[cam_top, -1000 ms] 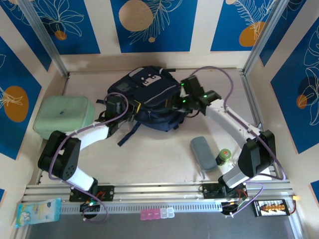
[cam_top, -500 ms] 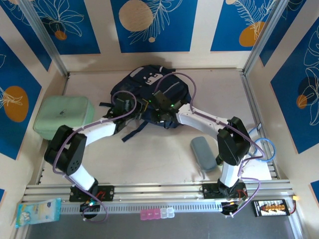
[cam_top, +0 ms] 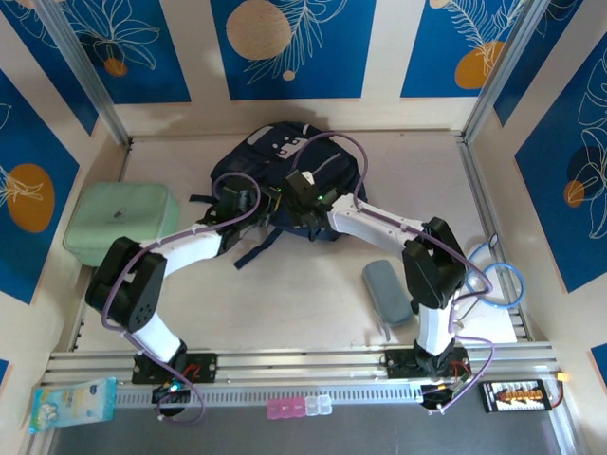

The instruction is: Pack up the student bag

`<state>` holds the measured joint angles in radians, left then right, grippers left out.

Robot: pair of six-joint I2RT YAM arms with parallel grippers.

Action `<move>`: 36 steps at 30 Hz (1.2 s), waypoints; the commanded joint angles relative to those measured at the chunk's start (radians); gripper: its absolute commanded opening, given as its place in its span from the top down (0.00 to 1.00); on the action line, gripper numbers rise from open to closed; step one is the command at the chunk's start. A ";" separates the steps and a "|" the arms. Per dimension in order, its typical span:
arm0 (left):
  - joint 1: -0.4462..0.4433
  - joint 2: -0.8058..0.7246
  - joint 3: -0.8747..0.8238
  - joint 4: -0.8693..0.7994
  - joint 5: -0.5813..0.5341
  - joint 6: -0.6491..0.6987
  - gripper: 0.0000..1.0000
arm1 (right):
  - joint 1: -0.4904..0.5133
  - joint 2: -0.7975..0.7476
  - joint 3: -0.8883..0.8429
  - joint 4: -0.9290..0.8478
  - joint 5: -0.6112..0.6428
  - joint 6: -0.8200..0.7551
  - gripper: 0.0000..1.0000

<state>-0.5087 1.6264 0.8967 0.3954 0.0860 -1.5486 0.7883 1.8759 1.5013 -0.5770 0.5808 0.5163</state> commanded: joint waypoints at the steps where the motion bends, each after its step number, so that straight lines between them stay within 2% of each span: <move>1: -0.010 -0.010 0.041 0.085 0.015 -0.017 1.00 | 0.003 0.038 0.049 0.024 0.035 0.043 0.83; 8: -0.007 -0.017 0.036 0.066 0.001 0.004 1.00 | -0.002 0.039 0.074 -0.056 0.042 0.069 0.95; 16: 0.033 -0.034 0.007 -0.011 -0.049 0.090 1.00 | -0.069 -0.127 -0.081 -0.205 -0.021 0.044 0.95; 24: 0.042 -0.024 0.021 -0.034 -0.048 0.117 1.00 | -0.143 -0.149 -0.115 -0.274 0.009 0.033 0.94; 29: 0.040 -0.001 0.041 -0.019 -0.013 0.121 1.00 | -0.139 -0.159 -0.126 -0.202 -0.135 0.003 0.94; 32: 0.038 0.009 0.074 -0.027 0.056 0.205 0.99 | -0.151 -0.163 -0.144 -0.141 -0.231 0.001 0.95; 36: 0.037 0.001 0.148 -0.216 0.191 0.552 0.63 | -0.203 -0.180 -0.148 -0.101 -0.295 0.001 0.97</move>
<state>-0.4675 1.6264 0.9913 0.2974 0.1596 -1.2541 0.6147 1.7412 1.3693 -0.7387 0.3943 0.5308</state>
